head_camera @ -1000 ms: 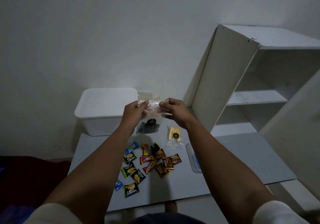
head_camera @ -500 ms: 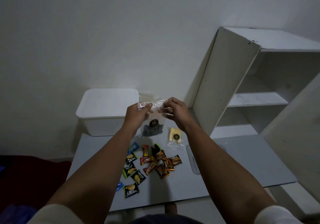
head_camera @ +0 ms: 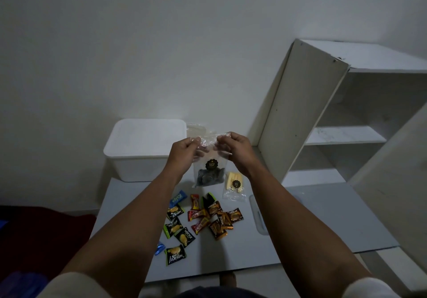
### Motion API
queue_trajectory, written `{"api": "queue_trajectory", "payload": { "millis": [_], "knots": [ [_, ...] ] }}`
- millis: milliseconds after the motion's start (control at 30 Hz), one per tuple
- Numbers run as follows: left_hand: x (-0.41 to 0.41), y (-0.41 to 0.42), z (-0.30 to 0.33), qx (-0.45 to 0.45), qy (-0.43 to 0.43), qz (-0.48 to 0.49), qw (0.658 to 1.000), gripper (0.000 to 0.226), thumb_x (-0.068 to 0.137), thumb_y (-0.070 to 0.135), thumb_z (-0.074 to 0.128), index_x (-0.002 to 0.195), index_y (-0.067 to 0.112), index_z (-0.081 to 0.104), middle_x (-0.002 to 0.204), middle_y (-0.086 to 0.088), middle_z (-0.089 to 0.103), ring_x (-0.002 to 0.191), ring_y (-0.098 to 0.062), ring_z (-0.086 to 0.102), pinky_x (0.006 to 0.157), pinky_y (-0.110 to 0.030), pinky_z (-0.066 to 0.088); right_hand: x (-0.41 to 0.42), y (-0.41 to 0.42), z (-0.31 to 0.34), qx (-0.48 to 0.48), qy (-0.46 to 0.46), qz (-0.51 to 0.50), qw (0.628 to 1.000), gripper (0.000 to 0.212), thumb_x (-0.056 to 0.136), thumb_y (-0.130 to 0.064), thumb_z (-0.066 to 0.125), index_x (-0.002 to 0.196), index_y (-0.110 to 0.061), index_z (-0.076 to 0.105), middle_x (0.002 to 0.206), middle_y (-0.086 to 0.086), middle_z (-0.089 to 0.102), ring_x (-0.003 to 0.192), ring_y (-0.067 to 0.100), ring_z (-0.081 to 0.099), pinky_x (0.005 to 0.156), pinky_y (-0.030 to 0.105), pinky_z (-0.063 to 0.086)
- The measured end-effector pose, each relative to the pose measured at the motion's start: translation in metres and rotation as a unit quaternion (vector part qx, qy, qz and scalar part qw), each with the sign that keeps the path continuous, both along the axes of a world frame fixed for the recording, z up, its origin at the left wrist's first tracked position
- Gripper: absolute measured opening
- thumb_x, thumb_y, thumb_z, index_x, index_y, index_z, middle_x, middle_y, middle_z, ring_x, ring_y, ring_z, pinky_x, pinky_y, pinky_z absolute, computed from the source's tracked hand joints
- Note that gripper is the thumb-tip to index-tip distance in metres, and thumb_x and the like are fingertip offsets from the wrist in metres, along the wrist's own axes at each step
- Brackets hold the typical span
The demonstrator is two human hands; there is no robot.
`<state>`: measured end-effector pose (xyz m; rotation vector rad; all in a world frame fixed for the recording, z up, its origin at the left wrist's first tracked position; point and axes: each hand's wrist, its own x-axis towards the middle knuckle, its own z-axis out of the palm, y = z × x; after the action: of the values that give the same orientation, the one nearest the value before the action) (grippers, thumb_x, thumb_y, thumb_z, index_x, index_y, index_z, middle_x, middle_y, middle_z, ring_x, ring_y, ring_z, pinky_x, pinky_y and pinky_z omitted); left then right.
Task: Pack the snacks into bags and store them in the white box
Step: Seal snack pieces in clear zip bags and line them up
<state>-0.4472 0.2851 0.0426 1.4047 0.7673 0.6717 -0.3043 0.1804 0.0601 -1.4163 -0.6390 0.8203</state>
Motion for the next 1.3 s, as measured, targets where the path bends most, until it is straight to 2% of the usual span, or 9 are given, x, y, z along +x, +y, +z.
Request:
{"api": "queue_trajectory", "payload": {
  "millis": [167,300,433,567,633,867,1100,1200,1300],
  "knots": [
    [0.002,-0.004,0.0,-0.016,-0.013,0.017,1.0,0.019,0.098,0.026,0.063,0.099,0.01,0.073,0.087,-0.004,0.079,0.077,-0.013,0.07,0.082,-0.032,0.059,-0.003,0.001,0.002,-0.002,-0.019,0.008,1.0,0.008,0.095,-0.015,0.065,0.092,-0.01,0.069,0.088,0.012,0.072,0.084,0.021,0.072,0.083,0.038,0.057],
    [0.003,-0.001,0.005,0.005,-0.007,0.037,0.999,0.013,0.094,0.017,0.064,0.092,0.006,0.071,0.082,-0.007,0.075,0.075,-0.016,0.069,0.076,-0.029,0.057,-0.007,0.0,0.003,-0.004,-0.009,0.017,1.0,0.009,0.093,-0.016,0.07,0.094,-0.008,0.072,0.092,0.015,0.073,0.086,0.022,0.073,0.084,0.038,0.056],
    [0.002,-0.002,0.011,0.029,-0.005,0.022,0.999,0.011,0.095,0.016,0.064,0.09,0.008,0.07,0.082,-0.005,0.071,0.069,-0.009,0.068,0.069,-0.023,0.055,-0.009,0.001,0.001,-0.01,-0.013,0.02,1.0,0.008,0.09,-0.016,0.075,0.093,-0.009,0.073,0.089,0.011,0.075,0.084,0.021,0.073,0.085,0.038,0.055],
    [0.002,-0.007,0.007,0.015,-0.005,0.008,1.0,0.015,0.097,0.019,0.062,0.096,0.008,0.072,0.088,-0.008,0.076,0.076,-0.013,0.071,0.078,-0.027,0.059,-0.006,0.004,0.002,-0.005,-0.034,0.008,0.999,0.005,0.089,-0.013,0.072,0.088,-0.008,0.073,0.083,0.011,0.073,0.082,0.022,0.07,0.083,0.041,0.053],
    [0.002,-0.008,0.006,0.001,-0.01,0.013,1.0,0.015,0.096,0.022,0.063,0.093,0.012,0.073,0.086,-0.005,0.077,0.079,-0.015,0.068,0.082,-0.03,0.059,-0.005,0.005,0.003,-0.014,-0.049,0.016,0.999,0.017,0.09,-0.016,0.072,0.097,-0.001,0.072,0.086,0.013,0.074,0.081,0.021,0.071,0.084,0.04,0.055],
    [0.003,-0.004,0.013,0.031,-0.01,0.013,0.999,0.008,0.091,0.015,0.068,0.088,0.01,0.073,0.082,-0.008,0.076,0.074,-0.015,0.069,0.081,-0.034,0.058,-0.007,0.002,0.005,-0.025,-0.043,0.037,0.998,0.022,0.09,-0.019,0.074,0.102,0.0,0.075,0.09,0.013,0.076,0.082,0.018,0.072,0.082,0.036,0.056],
    [0.006,-0.009,0.017,0.003,-0.016,0.006,1.0,0.022,0.1,0.017,0.054,0.085,0.01,0.069,0.08,-0.008,0.076,0.075,-0.016,0.07,0.079,-0.034,0.058,-0.002,0.001,0.007,-0.001,-0.036,-0.019,0.999,0.008,0.087,-0.01,0.073,0.089,-0.003,0.076,0.08,0.01,0.071,0.076,0.019,0.065,0.077,0.034,0.053],
    [0.004,-0.007,0.017,0.04,0.008,0.009,0.999,0.026,0.102,0.018,0.052,0.092,0.003,0.07,0.081,-0.007,0.075,0.074,-0.014,0.068,0.073,-0.028,0.054,0.0,0.0,0.008,-0.019,-0.032,-0.014,0.999,0.011,0.085,-0.014,0.077,0.091,-0.005,0.077,0.08,0.008,0.074,0.077,0.018,0.068,0.077,0.033,0.055],
    [0.003,-0.007,0.02,0.084,0.024,-0.015,0.996,0.029,0.105,0.019,0.05,0.093,0.001,0.07,0.083,-0.007,0.075,0.081,-0.019,0.069,0.078,-0.03,0.056,0.001,-0.002,0.007,-0.018,-0.032,0.003,0.999,0.016,0.081,-0.017,0.083,0.09,-0.005,0.078,0.08,0.01,0.074,0.077,0.018,0.068,0.076,0.033,0.054]
  ]
}}
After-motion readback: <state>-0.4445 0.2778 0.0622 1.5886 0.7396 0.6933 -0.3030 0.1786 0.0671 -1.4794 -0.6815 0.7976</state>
